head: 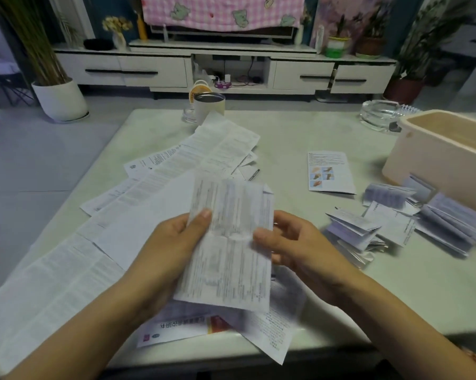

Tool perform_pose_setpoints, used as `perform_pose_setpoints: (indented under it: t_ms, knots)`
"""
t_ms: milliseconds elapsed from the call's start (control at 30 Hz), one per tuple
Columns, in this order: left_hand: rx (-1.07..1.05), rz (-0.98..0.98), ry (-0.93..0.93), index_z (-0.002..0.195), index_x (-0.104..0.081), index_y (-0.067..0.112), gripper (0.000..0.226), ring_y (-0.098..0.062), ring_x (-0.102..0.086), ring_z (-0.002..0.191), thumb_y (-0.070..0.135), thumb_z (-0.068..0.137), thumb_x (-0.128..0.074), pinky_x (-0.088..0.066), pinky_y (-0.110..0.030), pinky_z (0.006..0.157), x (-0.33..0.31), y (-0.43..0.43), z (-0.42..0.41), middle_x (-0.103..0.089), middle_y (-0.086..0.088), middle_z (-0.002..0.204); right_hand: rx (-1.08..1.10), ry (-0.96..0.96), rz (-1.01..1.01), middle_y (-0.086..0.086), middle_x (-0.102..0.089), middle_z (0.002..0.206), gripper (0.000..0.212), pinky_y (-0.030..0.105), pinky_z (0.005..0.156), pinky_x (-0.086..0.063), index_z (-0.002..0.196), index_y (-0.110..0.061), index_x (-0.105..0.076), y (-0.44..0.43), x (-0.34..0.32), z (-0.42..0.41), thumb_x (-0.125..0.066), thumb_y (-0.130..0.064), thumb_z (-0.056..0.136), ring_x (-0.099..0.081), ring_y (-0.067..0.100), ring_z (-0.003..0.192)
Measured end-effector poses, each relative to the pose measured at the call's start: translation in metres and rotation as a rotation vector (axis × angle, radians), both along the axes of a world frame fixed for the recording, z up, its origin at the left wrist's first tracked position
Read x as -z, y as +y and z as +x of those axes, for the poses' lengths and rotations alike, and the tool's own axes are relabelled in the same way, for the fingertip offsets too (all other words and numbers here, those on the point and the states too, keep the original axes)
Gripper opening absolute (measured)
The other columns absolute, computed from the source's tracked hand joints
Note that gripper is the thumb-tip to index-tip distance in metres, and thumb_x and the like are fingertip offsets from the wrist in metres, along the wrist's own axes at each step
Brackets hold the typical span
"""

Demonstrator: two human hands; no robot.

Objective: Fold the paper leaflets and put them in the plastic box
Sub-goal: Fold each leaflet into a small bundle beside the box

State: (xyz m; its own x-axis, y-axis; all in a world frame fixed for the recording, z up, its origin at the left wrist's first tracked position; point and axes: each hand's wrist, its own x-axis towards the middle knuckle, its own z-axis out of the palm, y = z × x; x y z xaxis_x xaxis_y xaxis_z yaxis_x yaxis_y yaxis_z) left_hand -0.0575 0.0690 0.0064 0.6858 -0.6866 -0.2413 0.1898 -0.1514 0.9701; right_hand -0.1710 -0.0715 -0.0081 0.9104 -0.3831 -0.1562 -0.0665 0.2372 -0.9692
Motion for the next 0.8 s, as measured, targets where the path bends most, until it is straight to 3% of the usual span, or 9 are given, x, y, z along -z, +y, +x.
perform_pose_setpoints:
  t_ms: [133, 233, 400, 567, 667, 800]
  knots:
    - [0.061, 0.009, 0.042, 0.097, -0.069, 0.009, 0.027, -0.022, -0.072, 0.081, 0.028, 0.091, -0.051, -0.059, -0.029, 0.069, 0.004, -0.004, -0.002, -0.075, -0.008, 0.087, 0.076, 0.064, 0.021, 0.018, -0.07, 0.099, 0.033, 0.033, 0.068, -0.055, 0.097, 0.001, -0.061, -0.005, 0.003, -0.001, -0.067, -0.018, 0.07, -0.068, 0.025, 0.082]
    - [0.078, 0.046, -0.021, 0.098, -0.068, 0.009, 0.018, -0.019, -0.072, 0.077, 0.018, 0.09, -0.055, -0.058, -0.025, 0.063, 0.005, -0.006, -0.001, -0.075, -0.005, 0.084, 0.115, 0.095, -0.095, 0.018, -0.068, 0.089, 0.016, 0.027, 0.063, -0.052, 0.083, -0.004, -0.06, -0.01, 0.002, -0.002, -0.066, -0.017, 0.078, -0.066, 0.021, 0.075]
    - [0.121, 0.108, -0.097, 0.091, -0.069, 0.012, 0.014, -0.015, -0.072, 0.071, 0.015, 0.091, -0.056, -0.058, -0.022, 0.06, 0.008, -0.005, -0.004, -0.075, -0.002, 0.08, 0.207, 0.028, -0.136, 0.003, -0.068, 0.073, 0.001, 0.02, 0.05, -0.048, 0.086, -0.006, -0.061, -0.011, -0.001, -0.002, -0.061, -0.007, 0.085, -0.063, 0.011, 0.06]
    - [0.154, 0.11, -0.125, 0.085, -0.069, 0.013, 0.013, -0.012, -0.071, 0.068, 0.015, 0.089, -0.057, -0.056, -0.019, 0.058, 0.011, -0.005, -0.008, -0.075, 0.0, 0.077, 0.309, 0.006, -0.209, 0.002, -0.063, 0.068, 0.002, 0.017, 0.045, -0.042, 0.086, -0.004, -0.061, -0.012, -0.003, -0.003, -0.061, -0.006, 0.087, -0.056, 0.005, 0.052]
    - [0.167, 0.117, -0.142, 0.085, -0.069, 0.014, 0.013, -0.014, -0.071, 0.07, 0.015, 0.089, -0.057, -0.057, -0.022, 0.062, 0.012, -0.006, -0.008, -0.075, -0.001, 0.078, 0.373, 0.015, -0.28, -0.011, -0.057, 0.054, 0.013, 0.016, 0.045, -0.041, 0.081, -0.006, -0.064, -0.011, -0.003, -0.003, -0.058, -0.011, 0.09, -0.049, 0.002, 0.045]
    - [0.172, 0.116, -0.158, 0.084, -0.069, 0.015, 0.013, -0.013, -0.071, 0.07, 0.015, 0.089, -0.057, -0.056, -0.02, 0.06, 0.011, -0.007, -0.01, -0.075, 0.0, 0.078, 0.459, -0.011, -0.234, -0.009, -0.05, 0.045, 0.021, 0.016, 0.044, -0.037, 0.068, -0.004, -0.061, -0.011, -0.005, -0.003, -0.058, -0.005, 0.089, -0.041, 0.004, 0.042]
